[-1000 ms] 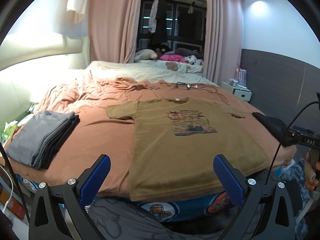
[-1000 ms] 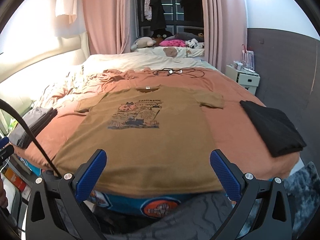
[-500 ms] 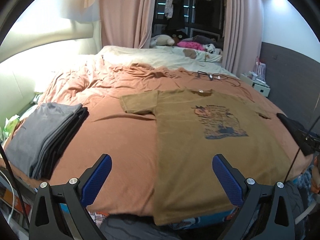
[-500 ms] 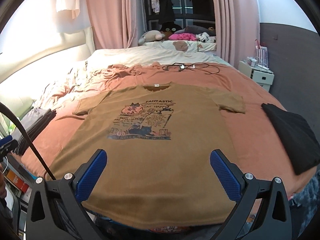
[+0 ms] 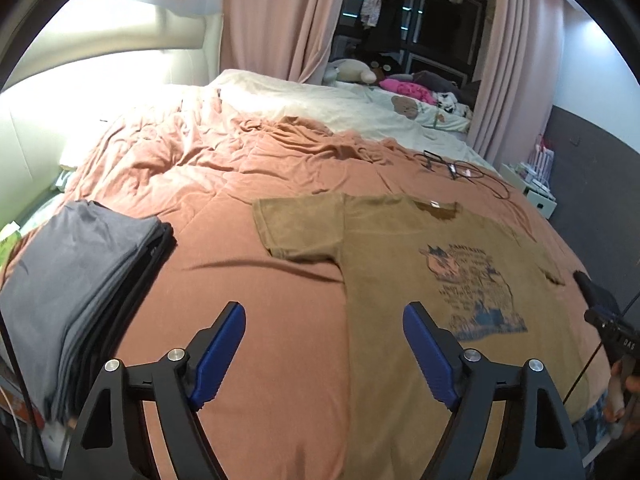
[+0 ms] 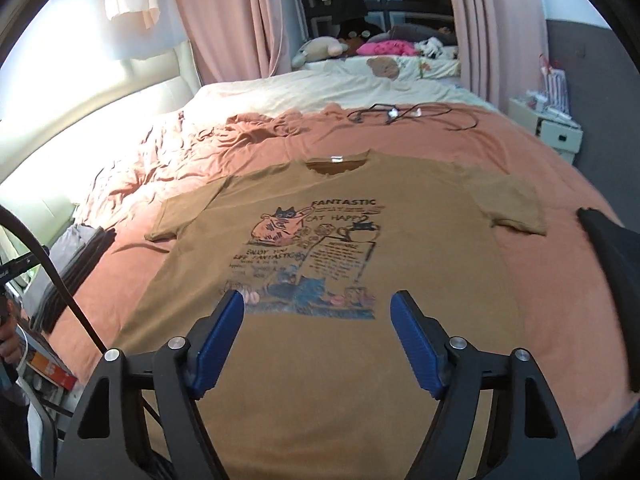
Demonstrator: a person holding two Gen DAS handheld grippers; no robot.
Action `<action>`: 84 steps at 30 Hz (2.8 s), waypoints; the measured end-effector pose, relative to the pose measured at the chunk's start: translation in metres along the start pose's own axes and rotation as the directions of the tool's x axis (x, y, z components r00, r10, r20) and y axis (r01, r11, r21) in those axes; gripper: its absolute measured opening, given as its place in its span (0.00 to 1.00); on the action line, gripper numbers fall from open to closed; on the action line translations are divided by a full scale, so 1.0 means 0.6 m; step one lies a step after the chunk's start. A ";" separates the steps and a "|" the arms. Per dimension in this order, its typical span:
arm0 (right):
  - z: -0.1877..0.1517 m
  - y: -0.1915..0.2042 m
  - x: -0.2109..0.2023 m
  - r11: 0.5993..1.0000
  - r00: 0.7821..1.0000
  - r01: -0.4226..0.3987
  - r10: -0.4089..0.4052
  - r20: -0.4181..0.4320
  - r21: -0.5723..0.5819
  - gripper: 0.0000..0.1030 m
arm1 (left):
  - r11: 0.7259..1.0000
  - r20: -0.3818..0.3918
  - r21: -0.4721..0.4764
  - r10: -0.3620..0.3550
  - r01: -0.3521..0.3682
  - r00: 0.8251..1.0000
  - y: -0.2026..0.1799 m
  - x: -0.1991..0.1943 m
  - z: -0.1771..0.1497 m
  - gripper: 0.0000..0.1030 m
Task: Fold small clothes
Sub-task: 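Move the left gripper to the sleeve hem of the brown T-shirt, then close the left gripper on the brown T-shirt sleeve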
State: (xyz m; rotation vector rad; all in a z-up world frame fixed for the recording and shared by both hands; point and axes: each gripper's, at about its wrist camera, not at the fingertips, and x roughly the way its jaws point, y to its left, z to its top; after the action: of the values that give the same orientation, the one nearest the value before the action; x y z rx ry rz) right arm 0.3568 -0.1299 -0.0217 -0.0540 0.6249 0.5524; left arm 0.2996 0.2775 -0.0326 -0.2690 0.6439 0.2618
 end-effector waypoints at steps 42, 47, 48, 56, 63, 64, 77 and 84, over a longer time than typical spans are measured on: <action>0.211 0.023 0.393 0.991 0.972 -0.080 0.100 -0.210 0.105 0.55 | 0.974 -0.325 -0.215 -0.004 -0.070 0.946 0.161 0.482 0.155 0.50; 0.209 0.036 0.427 0.990 0.968 -0.070 0.097 -0.229 0.126 0.52 | 0.975 -0.347 -0.210 -0.007 -0.071 0.938 0.165 0.517 0.155 0.45; 0.207 0.038 0.432 0.989 0.967 -0.070 0.099 -0.234 0.127 0.50 | 0.975 -0.356 -0.208 -0.004 -0.075 0.935 0.166 0.526 0.154 0.45; 0.195 0.047 0.460 0.987 0.961 -0.039 0.079 -0.265 0.153 0.50 | 0.978 -0.378 -0.155 0.071 -0.139 0.923 0.173 0.568 0.162 0.45; 0.183 0.054 0.468 0.985 0.955 -0.044 0.090 -0.281 0.166 0.50 | 0.974 -0.389 -0.178 0.062 -0.141 0.919 0.189 0.564 0.161 0.44; 0.182 0.057 0.469 0.984 0.955 -0.050 0.097 -0.281 0.171 0.50 | 0.973 -0.388 -0.181 0.063 -0.143 0.920 0.192 0.564 0.162 0.44; 0.191 0.114 0.499 0.977 0.947 -0.144 0.183 -0.266 0.159 0.36 | 0.976 -0.368 -0.210 -0.033 -0.048 0.929 0.191 0.555 0.180 0.06; 0.198 0.138 0.542 0.952 0.920 -0.224 0.277 -0.276 0.207 0.27 | 0.980 -0.303 -0.198 -0.084 0.024 0.949 0.161 0.493 0.229 0.06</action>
State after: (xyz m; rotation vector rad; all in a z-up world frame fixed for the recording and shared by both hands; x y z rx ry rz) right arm 0.5977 0.1203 -0.1002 0.1089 0.9865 0.7450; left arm 0.5722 0.4582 -0.1263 -0.5200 0.9227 0.2308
